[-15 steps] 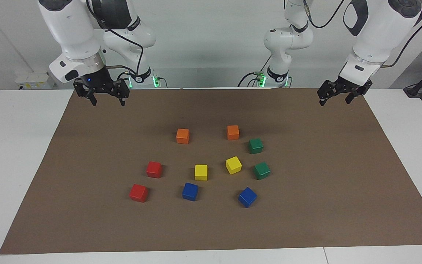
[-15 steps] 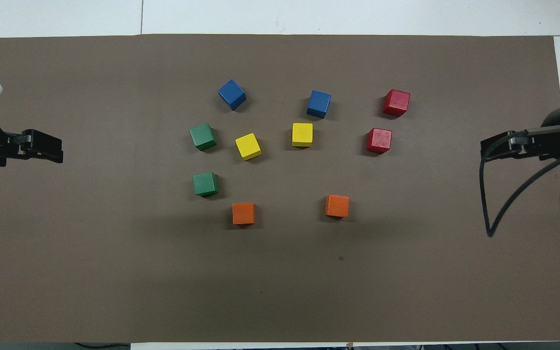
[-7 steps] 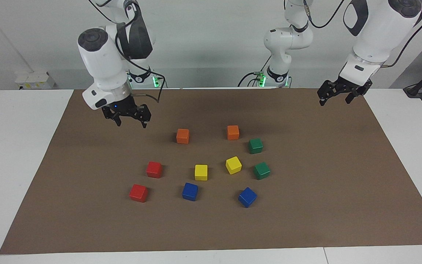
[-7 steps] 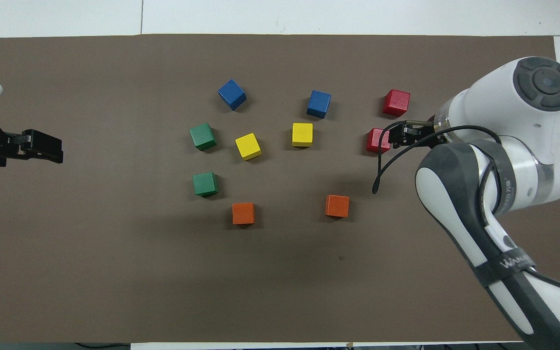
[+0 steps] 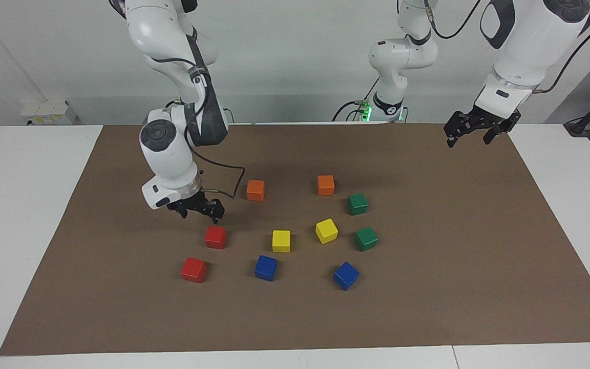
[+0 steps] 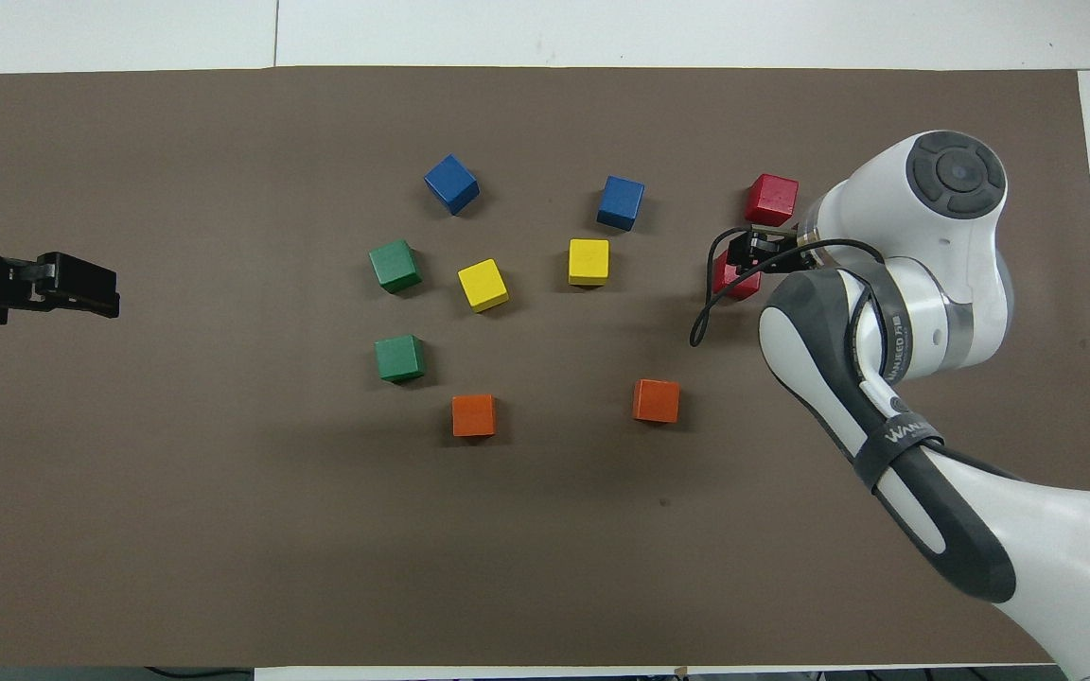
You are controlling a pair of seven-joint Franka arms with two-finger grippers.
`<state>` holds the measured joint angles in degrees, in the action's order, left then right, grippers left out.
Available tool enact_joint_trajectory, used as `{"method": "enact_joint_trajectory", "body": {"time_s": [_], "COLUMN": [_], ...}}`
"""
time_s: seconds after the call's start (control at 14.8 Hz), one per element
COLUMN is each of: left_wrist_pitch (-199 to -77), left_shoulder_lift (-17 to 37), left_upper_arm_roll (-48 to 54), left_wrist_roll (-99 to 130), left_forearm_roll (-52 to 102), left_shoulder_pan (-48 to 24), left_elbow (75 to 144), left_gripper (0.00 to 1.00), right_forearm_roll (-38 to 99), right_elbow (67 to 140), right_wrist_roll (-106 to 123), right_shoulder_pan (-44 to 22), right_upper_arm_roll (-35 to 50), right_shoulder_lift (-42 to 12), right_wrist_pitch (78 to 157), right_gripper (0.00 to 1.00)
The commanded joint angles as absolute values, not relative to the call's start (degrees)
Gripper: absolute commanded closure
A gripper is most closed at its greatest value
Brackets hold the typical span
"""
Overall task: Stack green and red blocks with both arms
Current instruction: 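Reach the right gripper down to the nearer red cube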
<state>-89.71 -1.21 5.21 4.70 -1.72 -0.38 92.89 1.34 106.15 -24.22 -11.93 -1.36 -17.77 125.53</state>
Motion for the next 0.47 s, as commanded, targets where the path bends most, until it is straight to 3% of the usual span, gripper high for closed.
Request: {"method": "enact_joint_trajectory", "body": {"time_s": [0.0, 0.2, 0.41], "left_wrist_pitch": [-90.61, -92.36, -102.63], "left_shoulder_lift": [-2.55, -3.16, -5.36], "left_upper_arm_roll": [5.45, 5.36, 5.89], "left_wrist_roll": [5.01, 6.93, 10.09], "left_forearm_roll": [-1.41, -1.41, -1.14], "left_shoulder_pan": [0.09, 0.18, -1.57], "left_elbow": [94.04, 95.87, 106.67], "left_gripper": [0.00, 0.00, 0.00], "right_forearm_roll": [2.11, 1.32, 1.23], "right_elbow": [105.47, 105.47, 105.38], "right_wrist_roll": [-25.93, -27.42, -27.51], "right_shoulder_pan": [-13.09, -13.53, -13.89], "right_upper_arm_roll": [-1.41, -1.32, -1.41], "right_shoulder_lift": [-19.95, -21.79, -22.59], "right_wrist_pitch": [128.14, 130.51, 131.04], "right_gripper": [0.00, 0.00, 0.00]}}
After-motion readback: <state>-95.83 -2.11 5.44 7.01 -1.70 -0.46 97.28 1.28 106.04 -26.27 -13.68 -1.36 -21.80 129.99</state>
